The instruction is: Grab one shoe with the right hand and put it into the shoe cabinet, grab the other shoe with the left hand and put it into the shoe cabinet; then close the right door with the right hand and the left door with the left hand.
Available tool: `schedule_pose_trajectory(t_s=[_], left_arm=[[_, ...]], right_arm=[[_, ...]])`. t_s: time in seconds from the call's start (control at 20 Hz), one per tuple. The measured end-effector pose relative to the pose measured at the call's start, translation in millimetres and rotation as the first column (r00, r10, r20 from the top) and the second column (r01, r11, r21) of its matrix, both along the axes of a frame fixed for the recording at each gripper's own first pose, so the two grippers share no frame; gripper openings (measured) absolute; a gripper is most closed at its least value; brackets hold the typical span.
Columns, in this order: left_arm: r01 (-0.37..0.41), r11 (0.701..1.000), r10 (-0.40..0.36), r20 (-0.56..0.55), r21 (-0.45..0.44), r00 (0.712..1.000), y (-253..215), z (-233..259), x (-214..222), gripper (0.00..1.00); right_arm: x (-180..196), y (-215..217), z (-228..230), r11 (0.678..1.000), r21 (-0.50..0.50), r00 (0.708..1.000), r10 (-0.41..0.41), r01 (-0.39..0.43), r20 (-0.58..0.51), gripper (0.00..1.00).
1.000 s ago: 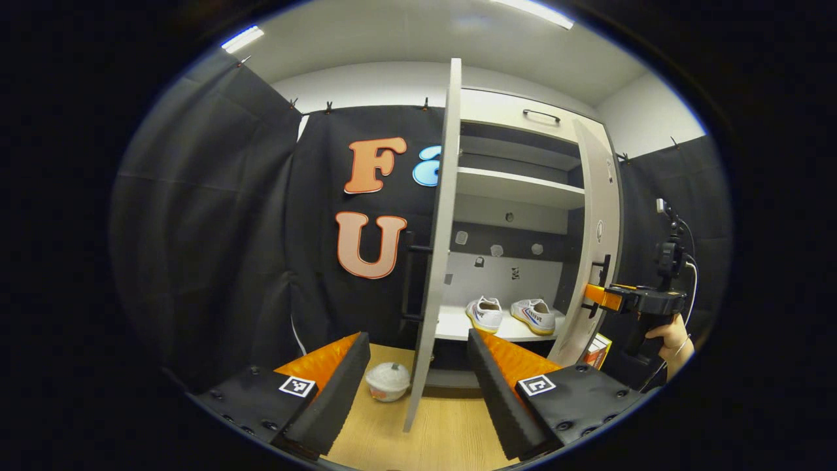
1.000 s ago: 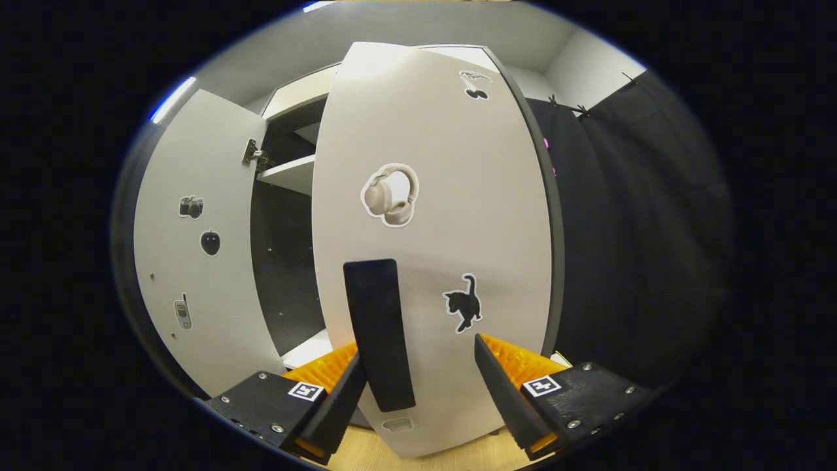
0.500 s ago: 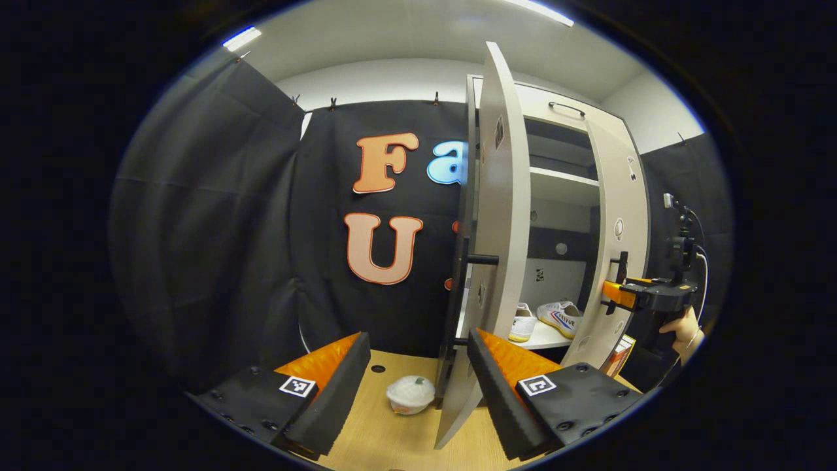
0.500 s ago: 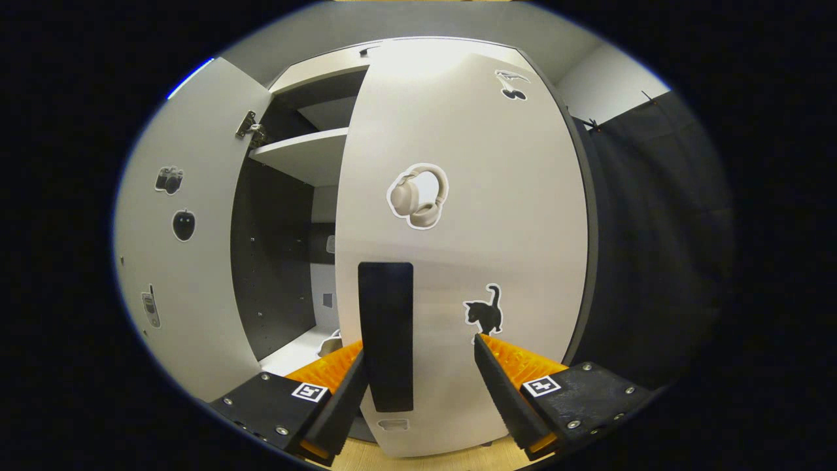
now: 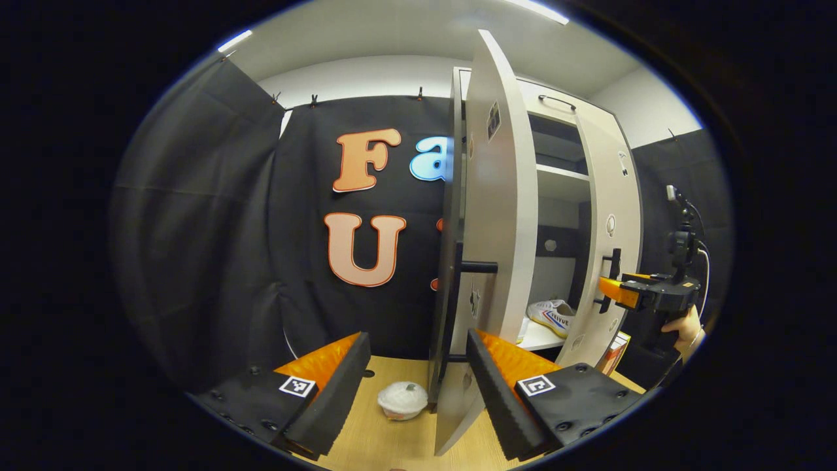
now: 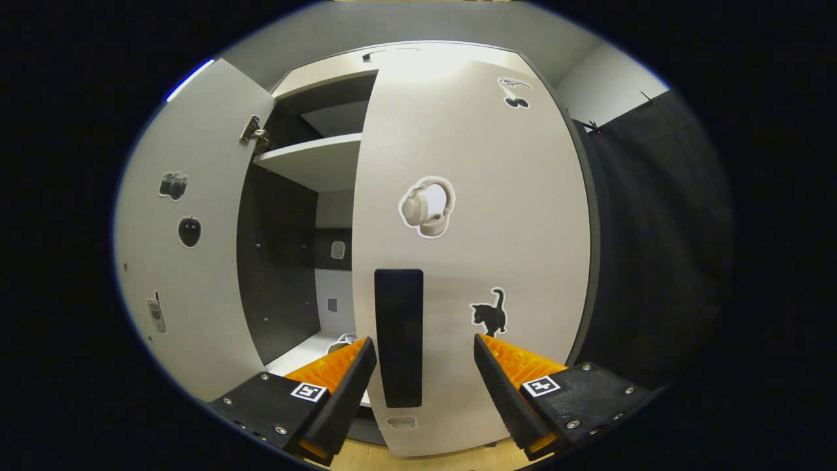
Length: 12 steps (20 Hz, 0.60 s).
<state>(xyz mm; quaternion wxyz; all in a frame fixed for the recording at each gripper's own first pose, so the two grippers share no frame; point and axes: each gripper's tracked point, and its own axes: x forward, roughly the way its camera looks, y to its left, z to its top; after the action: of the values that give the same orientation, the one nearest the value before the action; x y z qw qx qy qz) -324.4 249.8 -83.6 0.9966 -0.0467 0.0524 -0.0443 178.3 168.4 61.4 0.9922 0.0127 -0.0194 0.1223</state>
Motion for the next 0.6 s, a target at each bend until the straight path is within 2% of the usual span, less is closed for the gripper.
schedule_pose_trajectory(t_s=[0.1,0.15,0.55,0.6], left_arm=[[0.016,1.000,-0.016,-0.002,0.004,1.000,-6.6,-0.2,-1.8,0.94],[0.022,1.000,-0.022,-0.005,0.008,1.000,-10.2,-0.9,-2.5,0.96],[0.136,0.990,-0.137,-0.010,-0.040,0.991,-70.1,-0.9,0.5,0.99],[0.150,0.988,-0.151,-0.010,-0.041,0.988,-80.2,0.1,1.8,0.94]], right_arm=[[-14.4,-10.3,1.5,1.000,-0.021,1.000,0.003,-0.002,0.016,0.93],[-21.3,-15.7,2.1,1.000,-0.030,1.000,0.001,-0.001,0.018,0.93],[-64.8,-60.2,9.9,1.000,-0.025,1.000,-0.009,0.010,0.026,0.93],[-67.2,-67.4,9.9,1.000,-0.024,1.000,-0.016,0.016,0.025,0.93]])
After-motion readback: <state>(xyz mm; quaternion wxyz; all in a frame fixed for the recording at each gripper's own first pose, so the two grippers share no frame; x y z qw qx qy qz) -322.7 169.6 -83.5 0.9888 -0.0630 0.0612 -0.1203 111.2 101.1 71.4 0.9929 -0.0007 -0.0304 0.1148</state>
